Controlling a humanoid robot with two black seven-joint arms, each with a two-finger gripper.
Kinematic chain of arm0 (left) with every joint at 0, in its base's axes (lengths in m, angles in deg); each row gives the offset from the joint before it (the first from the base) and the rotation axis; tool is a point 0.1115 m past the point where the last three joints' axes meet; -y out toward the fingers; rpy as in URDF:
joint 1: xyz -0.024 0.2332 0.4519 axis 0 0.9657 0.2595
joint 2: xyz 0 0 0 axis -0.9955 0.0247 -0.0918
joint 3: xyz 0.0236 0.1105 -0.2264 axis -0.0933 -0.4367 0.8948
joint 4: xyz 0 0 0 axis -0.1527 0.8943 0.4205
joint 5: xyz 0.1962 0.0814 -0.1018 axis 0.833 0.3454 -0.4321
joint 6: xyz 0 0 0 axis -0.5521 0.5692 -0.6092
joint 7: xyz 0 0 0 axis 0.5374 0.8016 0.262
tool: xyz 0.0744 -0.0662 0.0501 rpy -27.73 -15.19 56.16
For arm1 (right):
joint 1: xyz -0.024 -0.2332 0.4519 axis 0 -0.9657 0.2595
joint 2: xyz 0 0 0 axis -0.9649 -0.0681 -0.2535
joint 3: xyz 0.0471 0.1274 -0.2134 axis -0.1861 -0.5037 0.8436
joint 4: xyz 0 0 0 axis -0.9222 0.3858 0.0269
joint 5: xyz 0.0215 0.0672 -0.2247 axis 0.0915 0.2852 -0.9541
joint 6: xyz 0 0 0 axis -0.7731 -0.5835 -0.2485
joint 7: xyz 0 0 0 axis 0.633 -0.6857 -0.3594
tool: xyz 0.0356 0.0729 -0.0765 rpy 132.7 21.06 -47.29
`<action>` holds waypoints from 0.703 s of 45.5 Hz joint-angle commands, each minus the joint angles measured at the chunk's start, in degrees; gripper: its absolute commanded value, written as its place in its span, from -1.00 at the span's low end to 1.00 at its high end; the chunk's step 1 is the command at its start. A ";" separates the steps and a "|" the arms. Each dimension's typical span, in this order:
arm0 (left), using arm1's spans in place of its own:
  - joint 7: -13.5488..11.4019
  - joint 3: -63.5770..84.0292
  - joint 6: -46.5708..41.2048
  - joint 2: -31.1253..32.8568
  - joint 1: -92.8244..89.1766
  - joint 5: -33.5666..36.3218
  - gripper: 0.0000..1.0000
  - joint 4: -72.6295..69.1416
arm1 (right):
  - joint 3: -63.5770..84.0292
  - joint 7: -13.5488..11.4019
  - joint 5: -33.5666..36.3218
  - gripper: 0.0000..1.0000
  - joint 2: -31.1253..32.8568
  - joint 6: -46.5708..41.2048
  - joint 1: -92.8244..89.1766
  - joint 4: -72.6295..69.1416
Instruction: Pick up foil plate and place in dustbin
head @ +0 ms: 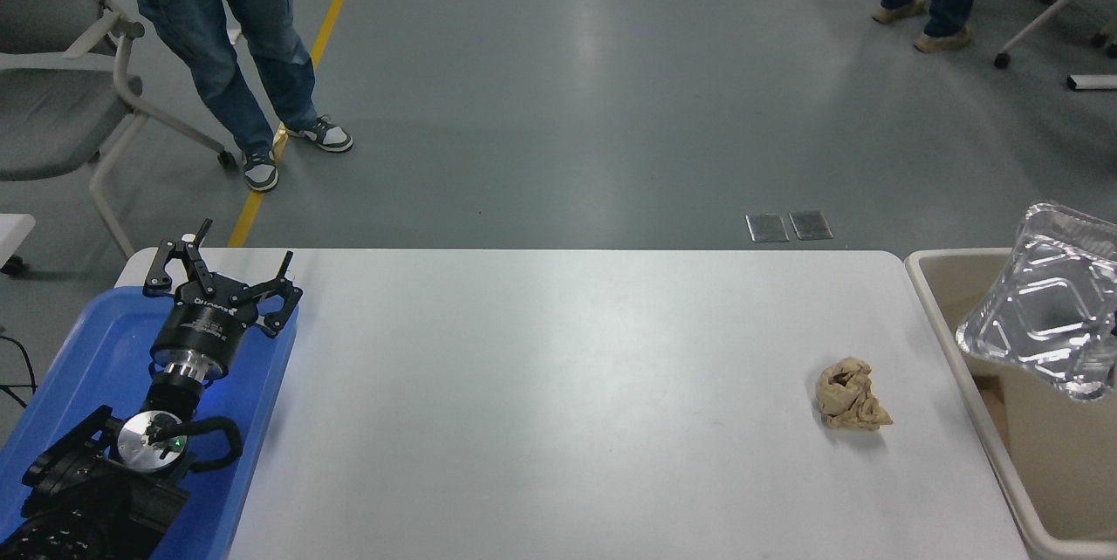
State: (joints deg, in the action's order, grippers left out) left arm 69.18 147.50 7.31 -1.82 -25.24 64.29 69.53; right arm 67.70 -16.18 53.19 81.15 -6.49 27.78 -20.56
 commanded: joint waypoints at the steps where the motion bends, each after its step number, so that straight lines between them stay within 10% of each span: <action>1: 0.00 0.11 0.00 0.00 0.02 -0.06 0.99 -0.01 | -1.41 -9.23 6.99 -1.00 -2.89 6.56 -4.50 0.82; 15: -0.09 0.11 0.00 0.00 0.02 -0.06 0.99 -0.01 | -1.41 -9.41 7.61 -0.87 -4.30 9.55 -5.64 0.73; 17: -0.09 0.11 0.00 0.00 0.02 -0.06 0.99 -0.01 | -1.41 -9.41 7.70 -0.54 -4.30 9.55 -5.64 0.64; 21: -0.09 0.11 0.00 0.00 0.02 -0.06 0.99 -0.01 | -2.20 -9.41 8.48 1.00 -3.78 8.85 -5.47 -0.14; 32: -0.09 0.11 0.00 0.00 0.02 -0.06 0.99 -0.01 | -1.50 -8.36 8.14 1.00 -2.29 7.97 -3.89 -3.92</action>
State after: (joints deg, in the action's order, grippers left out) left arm 69.09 147.60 7.31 -1.82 -25.22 64.23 69.52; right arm 65.78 -25.08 61.35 77.57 1.89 22.53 -21.04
